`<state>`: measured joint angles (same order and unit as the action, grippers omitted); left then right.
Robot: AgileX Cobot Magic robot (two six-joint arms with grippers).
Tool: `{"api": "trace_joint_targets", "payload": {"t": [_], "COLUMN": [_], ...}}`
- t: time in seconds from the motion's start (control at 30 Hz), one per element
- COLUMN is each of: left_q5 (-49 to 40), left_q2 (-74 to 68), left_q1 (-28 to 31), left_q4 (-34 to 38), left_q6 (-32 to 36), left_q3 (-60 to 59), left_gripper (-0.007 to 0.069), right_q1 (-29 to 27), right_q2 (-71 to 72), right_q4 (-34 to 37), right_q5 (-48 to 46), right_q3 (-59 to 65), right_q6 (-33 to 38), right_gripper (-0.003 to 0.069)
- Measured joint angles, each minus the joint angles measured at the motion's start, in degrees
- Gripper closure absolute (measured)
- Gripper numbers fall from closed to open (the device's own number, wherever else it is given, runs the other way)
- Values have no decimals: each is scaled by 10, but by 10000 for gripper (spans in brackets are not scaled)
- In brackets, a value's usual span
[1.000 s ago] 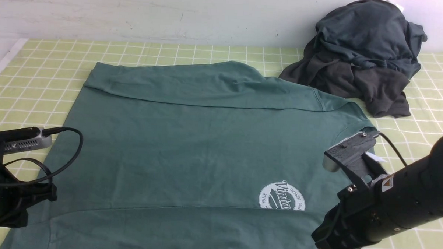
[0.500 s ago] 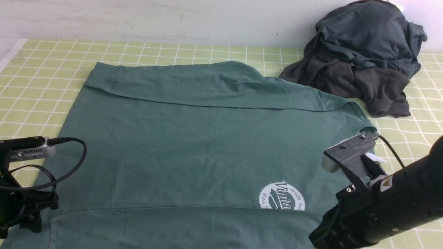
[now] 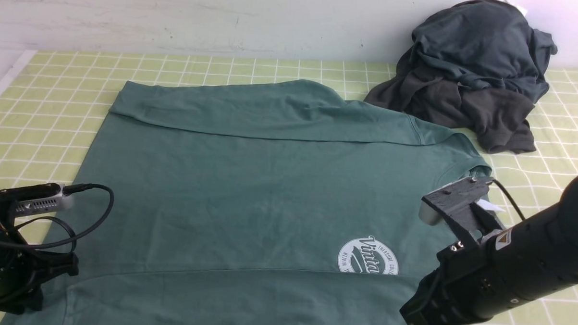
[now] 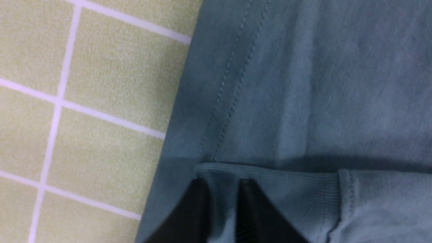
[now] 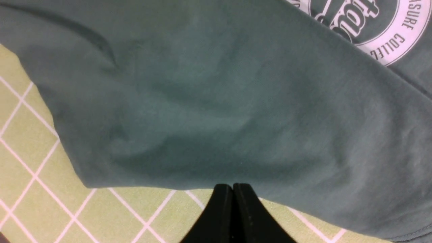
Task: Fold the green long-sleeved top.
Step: Use the left arm to clamp the cuff closest to it, then use the left arm to drag and place the cuff at the centered position on the left edge of the fabric, then use the left arm to clamp the cuff farthest from it
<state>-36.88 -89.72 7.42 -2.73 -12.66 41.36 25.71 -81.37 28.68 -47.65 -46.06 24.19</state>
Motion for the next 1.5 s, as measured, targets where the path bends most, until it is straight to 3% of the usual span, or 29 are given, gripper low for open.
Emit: {"api": "trace_joint_targets", "payload": {"t": [0.1, 0.47, 0.67, 0.87, 1.03, 1.17, 1.3, 1.5], "left_q5": [-6, -61, 5, 53, 47, -12, -61, -60], "left_q2": [1, 134, 211, 116, -48, -158, -233, -257], "left_q1": [0, 0, 0, 0, 0, 0, 0, 0], "left_q4": [0, 15, 19, 17, 17, 17, 16, 35], "left_q6": [-1, 41, 71, 74, 74, 74, 74, 74], "left_q3": [5, 70, 142, 198, 280, 379, 481, 544], "left_gripper": [618, 627, 627, 627, 622, 566, 437, 344], "right_q1": [0, 0, 0, 0, 0, 0, 0, 0], "right_q2": [0, 0, 0, 0, 0, 0, 0, 0], "right_q4": [5, 17, 17, 19, 30, 30, 30, 30], "right_q5": [-3, -4, 1, 1, 1, 0, 0, 4], "right_q3": [0, 0, 0, 0, 0, 0, 0, 0], "right_q6": [18, 26, 26, 26, 27, 29, 58, 82], "right_gripper": [673, 673, 673, 673, 673, 673, 673, 673]}}
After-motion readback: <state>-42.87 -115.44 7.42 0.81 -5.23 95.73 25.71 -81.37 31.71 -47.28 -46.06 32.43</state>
